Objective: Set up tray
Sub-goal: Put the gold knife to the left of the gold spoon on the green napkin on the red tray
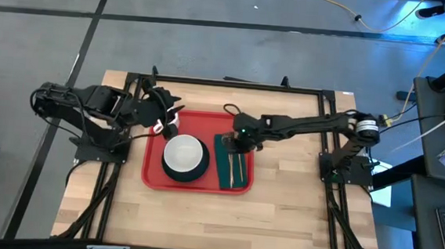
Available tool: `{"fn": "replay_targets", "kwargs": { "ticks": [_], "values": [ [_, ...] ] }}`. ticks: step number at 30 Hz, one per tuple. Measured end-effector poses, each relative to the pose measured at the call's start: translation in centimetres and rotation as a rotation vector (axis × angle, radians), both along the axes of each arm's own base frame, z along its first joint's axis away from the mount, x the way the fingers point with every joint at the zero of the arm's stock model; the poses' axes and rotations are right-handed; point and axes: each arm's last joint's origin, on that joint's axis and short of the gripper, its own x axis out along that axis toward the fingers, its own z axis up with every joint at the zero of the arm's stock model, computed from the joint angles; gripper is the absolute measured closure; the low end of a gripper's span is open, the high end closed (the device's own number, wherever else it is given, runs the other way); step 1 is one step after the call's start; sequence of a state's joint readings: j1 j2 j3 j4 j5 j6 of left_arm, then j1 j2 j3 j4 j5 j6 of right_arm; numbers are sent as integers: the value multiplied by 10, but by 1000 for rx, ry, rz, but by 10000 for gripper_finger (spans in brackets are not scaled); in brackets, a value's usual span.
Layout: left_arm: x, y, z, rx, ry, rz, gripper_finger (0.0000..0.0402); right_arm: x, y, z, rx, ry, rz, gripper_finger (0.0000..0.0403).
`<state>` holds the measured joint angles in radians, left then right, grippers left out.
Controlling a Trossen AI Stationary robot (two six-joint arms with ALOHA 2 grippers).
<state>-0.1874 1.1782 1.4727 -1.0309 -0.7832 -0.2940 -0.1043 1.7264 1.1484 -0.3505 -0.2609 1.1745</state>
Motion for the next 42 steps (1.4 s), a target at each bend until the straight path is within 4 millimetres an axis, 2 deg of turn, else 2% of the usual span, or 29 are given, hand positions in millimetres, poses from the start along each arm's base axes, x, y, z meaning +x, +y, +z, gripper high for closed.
{"fn": "replay_targets", "kwargs": {
  "ticks": [5,9,17,27,33,42],
  "values": [
    [1,10,-1,-31,18,-1,297,10,-1,-16,35,39,-6,395],
    [2,15,-1,-54,26,-6,299,30,-2,-10,-4,14,45,395],
    [3,18,-2,-90,30,-27,300,57,-9,-8,-51,214,135,395],
    [2,16,-4,-135,55,-78,300,54,-23,-10,21,270,11,392],
    [0,16,-7,-126,97,-82,302,57,-23,-9,18,247,5,392],
    [0,17,-6,-114,104,-87,303,63,-21,-21,14,244,-9,392]
  ]
}}
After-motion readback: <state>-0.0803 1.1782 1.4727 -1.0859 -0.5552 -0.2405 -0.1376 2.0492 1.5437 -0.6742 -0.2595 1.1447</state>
